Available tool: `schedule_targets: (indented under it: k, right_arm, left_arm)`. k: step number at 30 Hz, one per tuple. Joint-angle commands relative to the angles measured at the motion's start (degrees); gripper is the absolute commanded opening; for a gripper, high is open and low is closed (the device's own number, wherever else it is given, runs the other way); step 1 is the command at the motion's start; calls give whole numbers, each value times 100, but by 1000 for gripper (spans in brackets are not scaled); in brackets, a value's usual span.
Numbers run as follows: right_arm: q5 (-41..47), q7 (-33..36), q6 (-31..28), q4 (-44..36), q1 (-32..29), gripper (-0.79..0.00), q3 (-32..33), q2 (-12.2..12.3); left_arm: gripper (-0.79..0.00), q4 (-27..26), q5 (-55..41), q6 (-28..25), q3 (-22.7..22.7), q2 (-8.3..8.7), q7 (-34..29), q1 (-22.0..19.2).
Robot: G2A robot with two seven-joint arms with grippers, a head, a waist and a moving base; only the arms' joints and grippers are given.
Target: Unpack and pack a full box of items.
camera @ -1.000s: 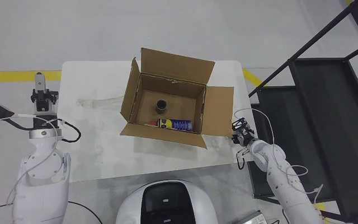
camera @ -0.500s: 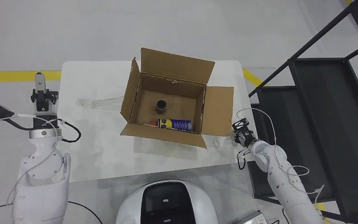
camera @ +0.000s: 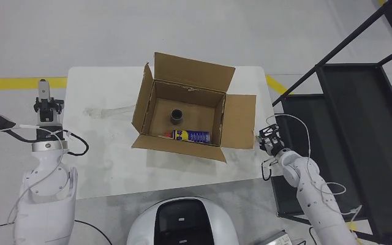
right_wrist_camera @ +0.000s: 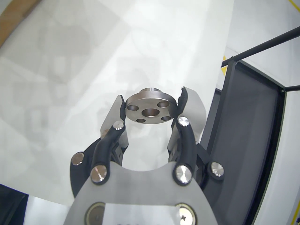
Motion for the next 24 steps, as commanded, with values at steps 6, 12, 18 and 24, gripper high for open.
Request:
schedule_targets:
  k: [6, 12, 18, 24]
  right_arm:
    - [2, -170, 52, -1220, -396, -785, 504, 66]
    - [48, -282, 145, -2347, -691, -785, 905, 91]
    - [179, -350, -186, -3261, -625, -785, 928, 100]
    - [434, 96, -977, -3486, 285, -785, 281, 99]
  left_arm:
    - [0, 0, 0, 0, 0, 0, 0, 0]
    - [0, 0, 0, 0, 0, 0, 0, 0]
    - [0, 0, 0, 0, 0, 0, 0, 0]
    - [0, 0, 0, 0, 0, 0, 0, 0]
